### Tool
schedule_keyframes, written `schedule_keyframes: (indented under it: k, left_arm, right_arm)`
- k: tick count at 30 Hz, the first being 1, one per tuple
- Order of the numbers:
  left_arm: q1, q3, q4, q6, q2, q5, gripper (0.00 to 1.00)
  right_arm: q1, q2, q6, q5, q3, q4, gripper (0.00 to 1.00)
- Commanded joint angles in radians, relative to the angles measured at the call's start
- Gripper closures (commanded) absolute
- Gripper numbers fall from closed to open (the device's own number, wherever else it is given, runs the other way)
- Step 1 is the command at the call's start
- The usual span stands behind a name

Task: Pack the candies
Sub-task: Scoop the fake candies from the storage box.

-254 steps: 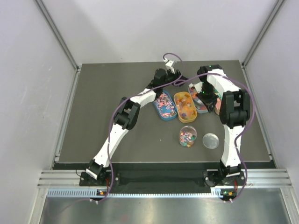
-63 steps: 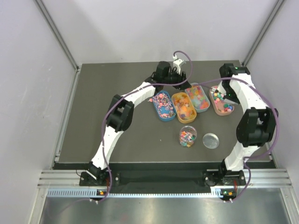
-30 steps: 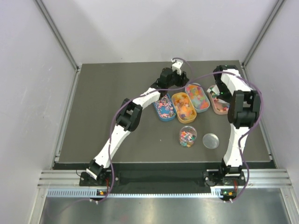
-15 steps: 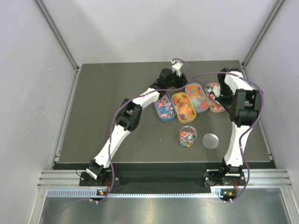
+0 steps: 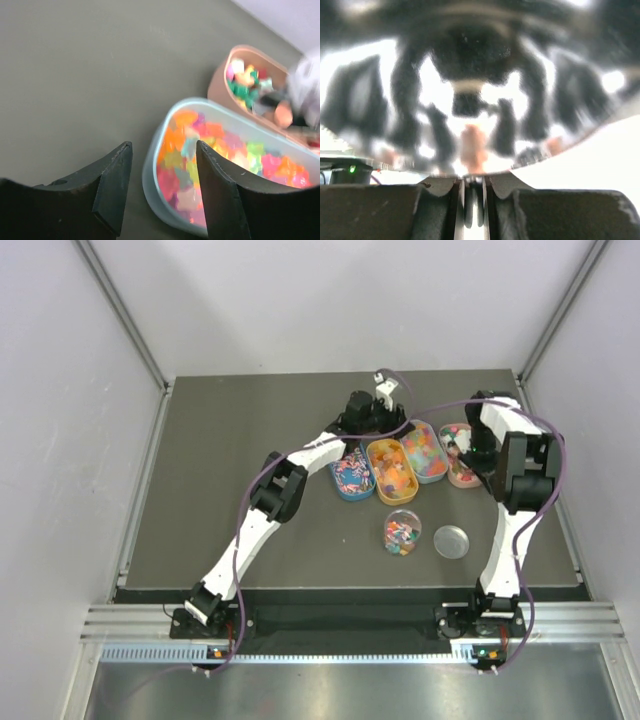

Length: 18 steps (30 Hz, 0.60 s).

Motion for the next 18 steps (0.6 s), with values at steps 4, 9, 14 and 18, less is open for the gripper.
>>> schedule_keyframes:
  k: [4,9,14,18]
  left_arm:
    - [-0.007,-0.129,0.081,-0.027,-0.144,0.060,0.42]
    - [-0.006,-0.169,0.091,-0.050,-0.200,0.099,0.43]
    - [0.002,-0.201,0.063,-0.070,-0.285,0.090,0.43]
    - [0.032,-0.209,0.031,-0.073,-0.383,0.107,0.43]
  right_arm:
    - [0.002,-0.051,-0.007,0.012,0.183,-0.143,1.00]
    - [0.004,-0.097,-0.006,0.000,0.199,-0.141,1.00]
    - [0.004,-0.166,-0.018,-0.028,0.185,-0.140,1.00]
    - [0.002,-0.243,-0.087,-0.072,0.131,-0.129,1.00]
